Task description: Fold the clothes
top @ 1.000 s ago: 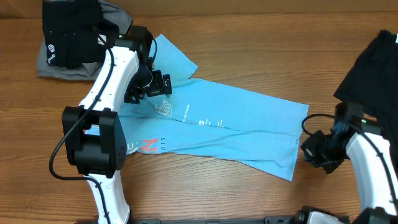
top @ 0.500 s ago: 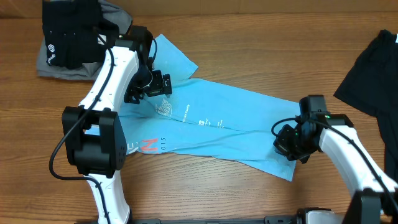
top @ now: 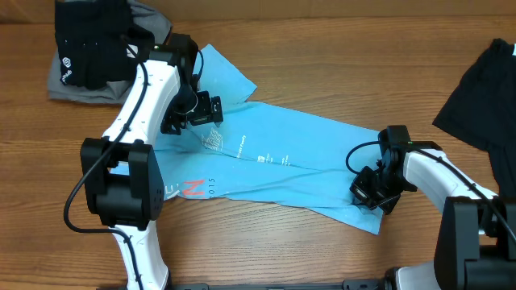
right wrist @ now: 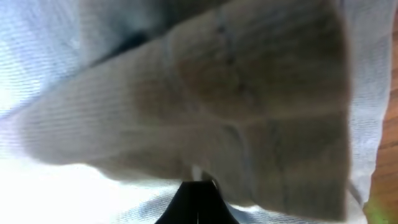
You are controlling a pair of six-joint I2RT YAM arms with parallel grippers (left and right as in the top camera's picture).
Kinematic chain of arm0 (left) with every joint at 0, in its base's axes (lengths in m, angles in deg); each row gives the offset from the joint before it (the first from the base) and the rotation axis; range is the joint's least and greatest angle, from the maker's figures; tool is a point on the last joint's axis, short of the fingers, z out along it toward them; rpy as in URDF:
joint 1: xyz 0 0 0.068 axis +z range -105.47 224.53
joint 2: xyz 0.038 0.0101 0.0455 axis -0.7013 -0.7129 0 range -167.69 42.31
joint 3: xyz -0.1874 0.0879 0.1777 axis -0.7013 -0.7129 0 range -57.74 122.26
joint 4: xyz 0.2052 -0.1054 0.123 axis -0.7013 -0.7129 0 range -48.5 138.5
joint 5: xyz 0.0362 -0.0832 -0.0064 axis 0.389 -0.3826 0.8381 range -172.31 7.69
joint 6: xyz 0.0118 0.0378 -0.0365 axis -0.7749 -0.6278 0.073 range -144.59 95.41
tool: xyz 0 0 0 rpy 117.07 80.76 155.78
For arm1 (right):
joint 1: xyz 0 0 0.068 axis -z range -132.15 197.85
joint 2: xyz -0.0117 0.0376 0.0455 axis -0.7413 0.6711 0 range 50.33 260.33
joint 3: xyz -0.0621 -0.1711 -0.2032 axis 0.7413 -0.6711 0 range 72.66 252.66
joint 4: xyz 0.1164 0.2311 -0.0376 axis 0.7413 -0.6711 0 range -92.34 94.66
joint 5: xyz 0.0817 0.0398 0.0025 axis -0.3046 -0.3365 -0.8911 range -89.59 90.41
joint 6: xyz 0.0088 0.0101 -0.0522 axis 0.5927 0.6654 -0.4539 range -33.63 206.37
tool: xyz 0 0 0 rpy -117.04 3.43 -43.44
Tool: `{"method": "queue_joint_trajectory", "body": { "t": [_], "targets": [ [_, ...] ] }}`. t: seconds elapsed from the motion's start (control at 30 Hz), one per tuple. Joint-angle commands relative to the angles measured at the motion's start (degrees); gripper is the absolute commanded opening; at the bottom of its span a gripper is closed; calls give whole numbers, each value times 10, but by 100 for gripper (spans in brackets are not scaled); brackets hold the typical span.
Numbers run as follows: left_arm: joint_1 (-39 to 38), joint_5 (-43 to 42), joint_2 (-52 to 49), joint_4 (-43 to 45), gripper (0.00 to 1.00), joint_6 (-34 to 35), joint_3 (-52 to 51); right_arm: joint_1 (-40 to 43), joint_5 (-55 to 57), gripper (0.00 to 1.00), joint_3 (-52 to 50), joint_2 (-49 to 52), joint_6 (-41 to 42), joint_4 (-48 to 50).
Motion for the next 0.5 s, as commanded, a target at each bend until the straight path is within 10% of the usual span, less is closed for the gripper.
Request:
{"method": "queue_joint_trajectory", "body": {
  "t": [0.0, 0.47],
  "targets": [
    [-3, 7, 7, -1, 100, -7, 9, 0, 16, 4, -24, 11, 29, 7],
    [-3, 8, 7, -5, 100, -7, 9, 103, 51, 4, -33, 11, 72, -36]
  ]
}}
